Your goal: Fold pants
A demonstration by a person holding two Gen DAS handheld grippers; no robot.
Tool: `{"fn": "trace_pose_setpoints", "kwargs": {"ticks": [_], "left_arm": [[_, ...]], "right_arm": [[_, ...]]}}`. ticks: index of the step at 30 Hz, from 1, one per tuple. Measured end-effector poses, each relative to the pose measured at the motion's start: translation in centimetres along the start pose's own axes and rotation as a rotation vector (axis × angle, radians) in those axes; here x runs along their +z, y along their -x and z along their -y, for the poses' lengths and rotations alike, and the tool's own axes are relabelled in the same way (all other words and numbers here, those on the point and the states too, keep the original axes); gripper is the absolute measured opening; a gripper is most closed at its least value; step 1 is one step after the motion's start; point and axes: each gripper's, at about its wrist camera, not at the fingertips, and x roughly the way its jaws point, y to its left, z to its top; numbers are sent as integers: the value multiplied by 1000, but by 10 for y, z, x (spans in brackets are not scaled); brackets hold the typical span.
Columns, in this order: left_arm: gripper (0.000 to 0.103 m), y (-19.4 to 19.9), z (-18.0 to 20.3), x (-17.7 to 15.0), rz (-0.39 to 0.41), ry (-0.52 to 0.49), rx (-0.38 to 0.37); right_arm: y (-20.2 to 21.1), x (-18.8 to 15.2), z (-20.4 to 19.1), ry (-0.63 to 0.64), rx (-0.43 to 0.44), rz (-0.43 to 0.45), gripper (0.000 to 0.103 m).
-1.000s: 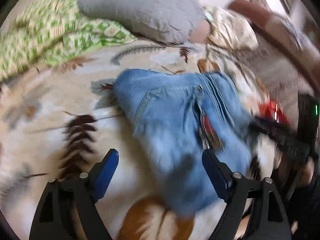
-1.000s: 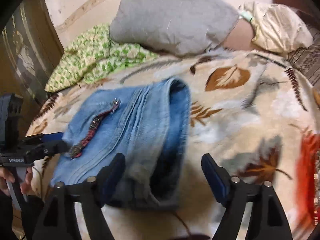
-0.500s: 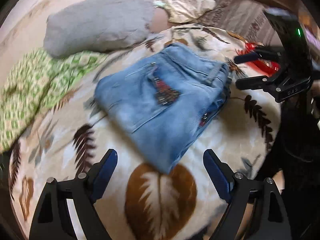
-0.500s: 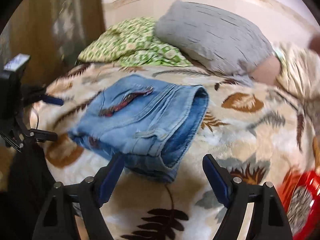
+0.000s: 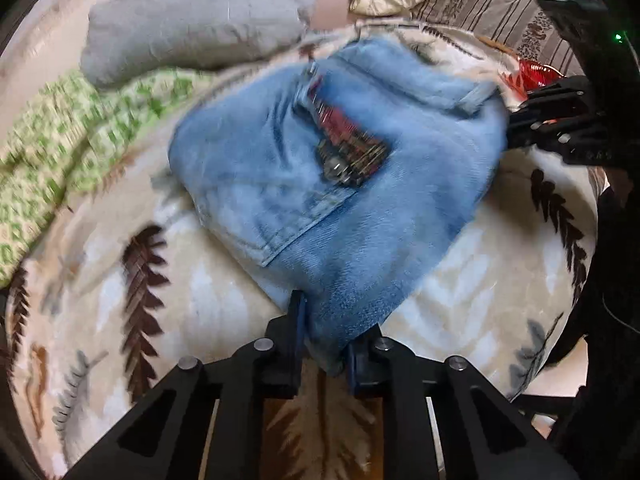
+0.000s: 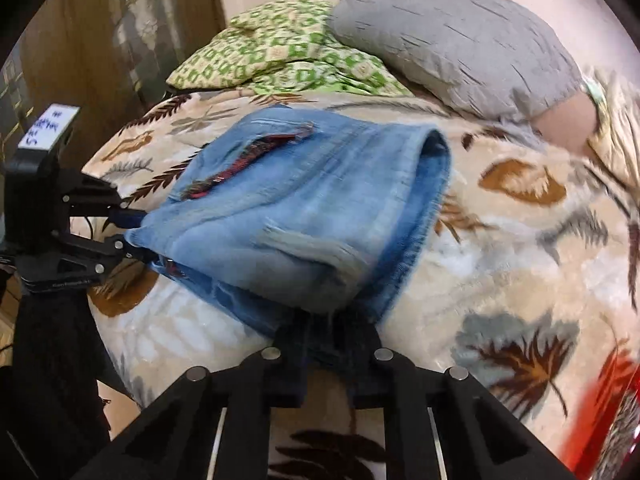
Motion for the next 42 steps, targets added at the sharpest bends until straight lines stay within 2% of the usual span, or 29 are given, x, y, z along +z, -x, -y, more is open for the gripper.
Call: {"fn": "trace_pose_setpoints", "kwargs": {"ticks": [2,6,9,11,13,14,15,16,17,18,21,25,29,33,36,38,40,41,42], "left_arm": [[18,-2,-8,-4,6,20,-28],[18,4,1,-6,-8,-45,33],[22,13,-2,-6,14,-12,14],[39,31,-4,-11,45,22,-14],[83,52,-13,-14,95,56,-38],[85,64,-20,-14,126,75,-33],[85,73,-27,-13,142,90,-29],[86,81,-35,-10,147,110,-25],[86,91,-46,-6,143,138,-22],[86,98,-56,-3,142,162,-18],[97,114,-86,15,122,225,-20],[98,111,-117,48,88,286,-40],[98,63,-138,82,21,403,-148],[98,4,-153,106,-46,506,-183],[98,-39,-162,114,-99,575,-192],[98,-61,-165,117,-125,605,-226],[97,-73,-163,120,-128,603,-253],[91,-78,-160,123,-122,583,-263],[62,-81,-155,126,-121,555,-270]], "right_arm": [[-1,-4,7,-43,28,8,13],[-2,-6,7,-56,17,20,13],[1,-5,5,-61,16,27,14],[9,-4,1,-57,8,34,17],[19,-3,-1,-48,-8,36,20],[25,-3,-2,-40,-21,39,22],[34,-1,-1,-34,-29,48,34],[38,1,1,-37,-30,54,63],[44,3,5,-49,-34,67,80],[51,7,10,-76,-44,96,92],[64,23,24,-157,2,152,92],[56,53,44,-301,96,146,92],[20,73,66,-482,191,80,92],[-20,82,88,-654,317,18,88],[-39,88,92,-665,332,-6,73],[-52,93,96,-663,316,-32,64],[-64,97,101,-670,325,-48,32],[-69,99,103,-675,332,-51,29],[-73,101,103,-667,335,-40,20]]}}
